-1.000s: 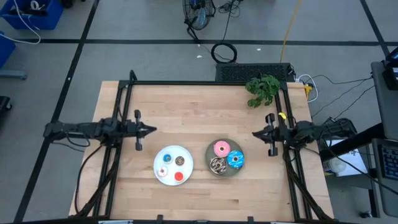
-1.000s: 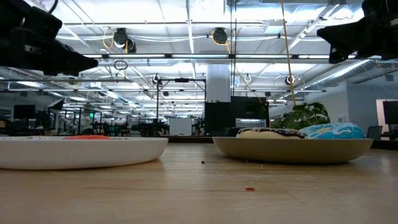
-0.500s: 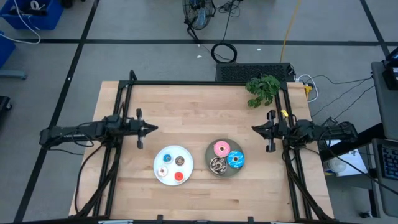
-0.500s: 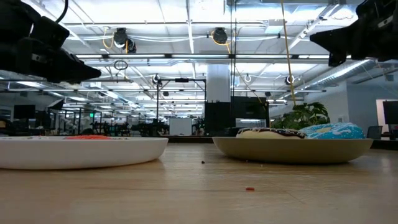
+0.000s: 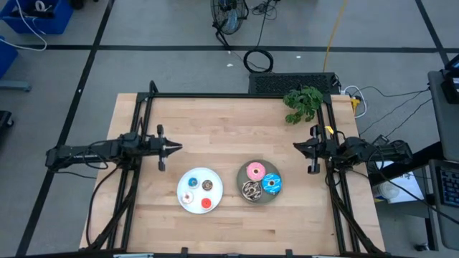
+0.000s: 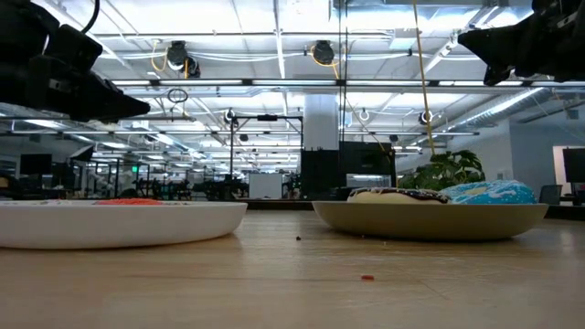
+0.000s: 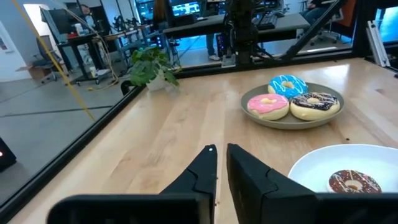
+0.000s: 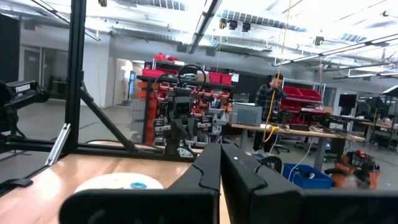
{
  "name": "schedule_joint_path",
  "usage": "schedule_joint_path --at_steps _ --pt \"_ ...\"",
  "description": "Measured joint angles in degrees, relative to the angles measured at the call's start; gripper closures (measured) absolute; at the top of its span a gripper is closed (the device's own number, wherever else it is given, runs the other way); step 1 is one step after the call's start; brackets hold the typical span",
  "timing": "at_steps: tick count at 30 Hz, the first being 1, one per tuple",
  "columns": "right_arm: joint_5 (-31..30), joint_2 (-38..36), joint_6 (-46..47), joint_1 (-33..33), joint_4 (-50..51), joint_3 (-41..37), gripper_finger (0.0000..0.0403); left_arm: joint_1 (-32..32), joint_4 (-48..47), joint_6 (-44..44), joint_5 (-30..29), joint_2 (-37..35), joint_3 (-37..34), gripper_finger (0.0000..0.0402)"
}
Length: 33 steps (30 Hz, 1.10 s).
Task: Pick & Place donuts
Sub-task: Return to Home Position
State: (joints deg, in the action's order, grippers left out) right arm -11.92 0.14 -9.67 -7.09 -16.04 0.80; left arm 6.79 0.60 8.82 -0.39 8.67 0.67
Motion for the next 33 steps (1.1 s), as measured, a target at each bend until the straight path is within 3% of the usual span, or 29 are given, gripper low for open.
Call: schedule_joint_path --at_steps 33 --pt "0.00 -0.02 0.00 0.00 0.03 0.02 0.0403 0.00 2.93 -0.11 -0.22 0.00 -0.11 0.0350"
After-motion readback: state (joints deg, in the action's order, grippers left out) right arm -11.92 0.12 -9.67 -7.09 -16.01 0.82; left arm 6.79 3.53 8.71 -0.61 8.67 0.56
